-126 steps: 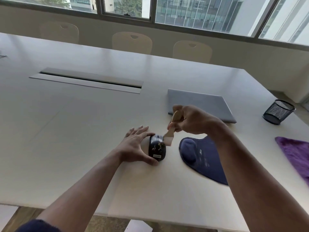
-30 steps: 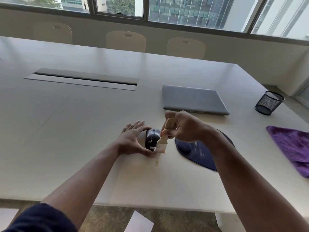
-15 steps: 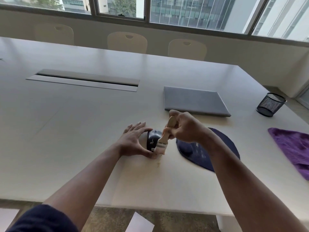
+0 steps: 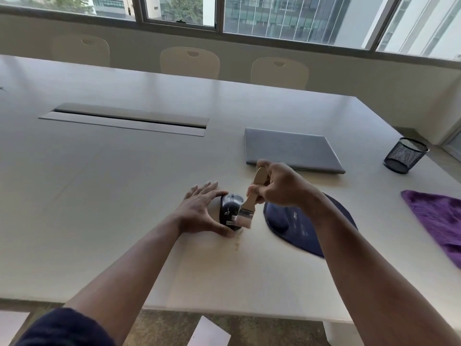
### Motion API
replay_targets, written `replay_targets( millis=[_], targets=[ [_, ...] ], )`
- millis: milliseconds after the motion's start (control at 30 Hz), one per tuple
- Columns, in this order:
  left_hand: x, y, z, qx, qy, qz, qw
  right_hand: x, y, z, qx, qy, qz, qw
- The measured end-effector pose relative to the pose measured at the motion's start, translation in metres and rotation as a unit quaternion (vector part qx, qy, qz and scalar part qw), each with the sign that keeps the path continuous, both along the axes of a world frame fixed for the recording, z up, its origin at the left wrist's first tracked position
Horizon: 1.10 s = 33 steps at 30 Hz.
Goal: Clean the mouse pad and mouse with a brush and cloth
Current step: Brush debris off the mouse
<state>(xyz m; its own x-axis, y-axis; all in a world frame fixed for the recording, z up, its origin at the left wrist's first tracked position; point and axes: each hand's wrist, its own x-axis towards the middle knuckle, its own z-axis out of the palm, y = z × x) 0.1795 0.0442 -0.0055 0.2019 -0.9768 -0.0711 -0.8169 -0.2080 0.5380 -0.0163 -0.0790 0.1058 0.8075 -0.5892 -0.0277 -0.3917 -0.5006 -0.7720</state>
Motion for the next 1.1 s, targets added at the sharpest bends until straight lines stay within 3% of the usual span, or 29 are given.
replay_targets(
  millis=[200, 367, 533, 667, 767, 900, 1000, 1100],
  targets=[
    [-0.001, 0.002, 0.001, -0.002, 0.018, 0.006, 1.000, 0.009, -0.016, -0.008, -0.177, -0.083, -0.156, 0.968],
    [0.000, 0.001, -0.001, -0.006, 0.013, 0.006, 1.000, 0.011, -0.015, -0.017, -0.178, -0.061, -0.113, 0.976],
    [0.000, 0.000, -0.002, -0.008, 0.011, 0.007, 1.000, 0.010, -0.016, -0.004, -0.088, 0.003, -0.026, 0.996],
    [0.000, 0.001, -0.002, -0.009, 0.012, 0.005, 1.000, 0.006, -0.024, 0.018, 0.032, -0.017, 0.020, 0.999],
    [0.000, 0.001, 0.000, -0.007, 0.015, 0.007, 1.000, 0.008, -0.029, 0.014, 0.011, -0.046, -0.045, 0.998],
    [-0.001, 0.002, 0.002, -0.006, 0.017, 0.008, 1.000, 0.019, -0.029, -0.006, -0.049, -0.086, -0.216, 0.971],
    [-0.002, 0.002, 0.002, -0.005, 0.015, 0.006, 1.000, 0.023, -0.025, -0.019, 0.066, -0.143, -0.313, 0.937],
    [-0.001, 0.002, 0.002, -0.008, 0.015, 0.005, 1.000, 0.026, -0.027, -0.034, 0.226, -0.152, -0.324, 0.906]
  ],
)
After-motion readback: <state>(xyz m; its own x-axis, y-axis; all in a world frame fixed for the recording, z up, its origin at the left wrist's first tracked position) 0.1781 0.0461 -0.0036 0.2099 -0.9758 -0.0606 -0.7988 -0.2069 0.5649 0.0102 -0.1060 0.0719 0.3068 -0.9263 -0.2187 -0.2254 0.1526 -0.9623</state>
